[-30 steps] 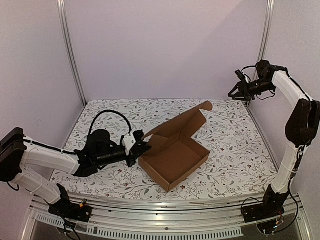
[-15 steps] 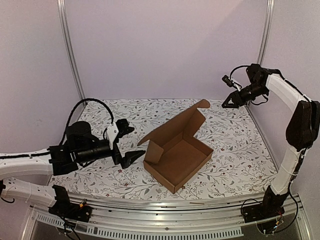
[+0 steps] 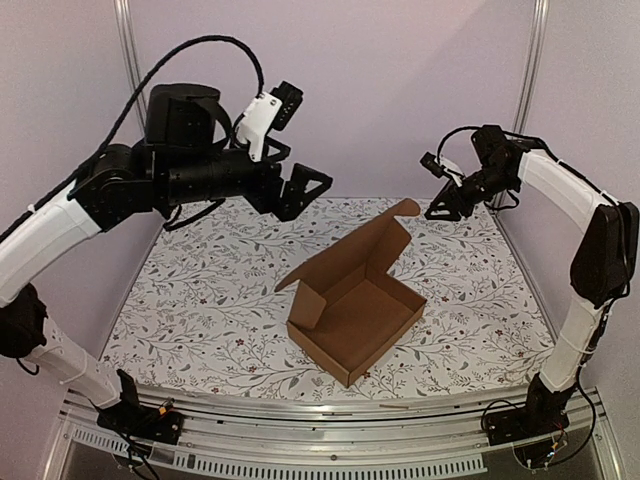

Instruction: Fold the paper box

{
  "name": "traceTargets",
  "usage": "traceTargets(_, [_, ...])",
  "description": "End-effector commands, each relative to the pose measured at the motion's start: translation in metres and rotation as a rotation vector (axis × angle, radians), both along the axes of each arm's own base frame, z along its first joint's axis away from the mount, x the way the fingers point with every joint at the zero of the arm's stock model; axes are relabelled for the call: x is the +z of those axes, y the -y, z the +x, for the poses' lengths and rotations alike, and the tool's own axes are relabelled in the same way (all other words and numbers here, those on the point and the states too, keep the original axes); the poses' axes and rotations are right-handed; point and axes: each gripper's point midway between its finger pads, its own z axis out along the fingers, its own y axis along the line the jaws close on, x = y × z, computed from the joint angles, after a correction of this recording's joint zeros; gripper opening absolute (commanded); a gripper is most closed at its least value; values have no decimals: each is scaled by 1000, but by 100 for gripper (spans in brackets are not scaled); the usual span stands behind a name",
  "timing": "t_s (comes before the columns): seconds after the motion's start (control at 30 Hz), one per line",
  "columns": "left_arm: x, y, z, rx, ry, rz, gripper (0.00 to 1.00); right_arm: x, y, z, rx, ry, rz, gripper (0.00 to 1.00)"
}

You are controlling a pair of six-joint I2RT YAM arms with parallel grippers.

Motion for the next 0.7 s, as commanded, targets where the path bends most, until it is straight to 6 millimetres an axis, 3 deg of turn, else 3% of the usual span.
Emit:
traceTargets(0.0, [-95, 15, -9, 53, -175, 431, 100, 8, 0, 0, -13, 33, -14, 45])
traceTargets(0.23, [-128, 47, -13, 47, -108, 637, 98, 1, 4, -7, -28, 26, -31, 46])
traceTargets(0.43, [-138, 62, -13, 6, -94, 666, 76, 4, 0, -6, -29, 24, -20, 46])
traceTargets(0.67, [-150, 68, -9, -23, -58, 722, 58, 4, -4, -13, -1, 23, -6, 46])
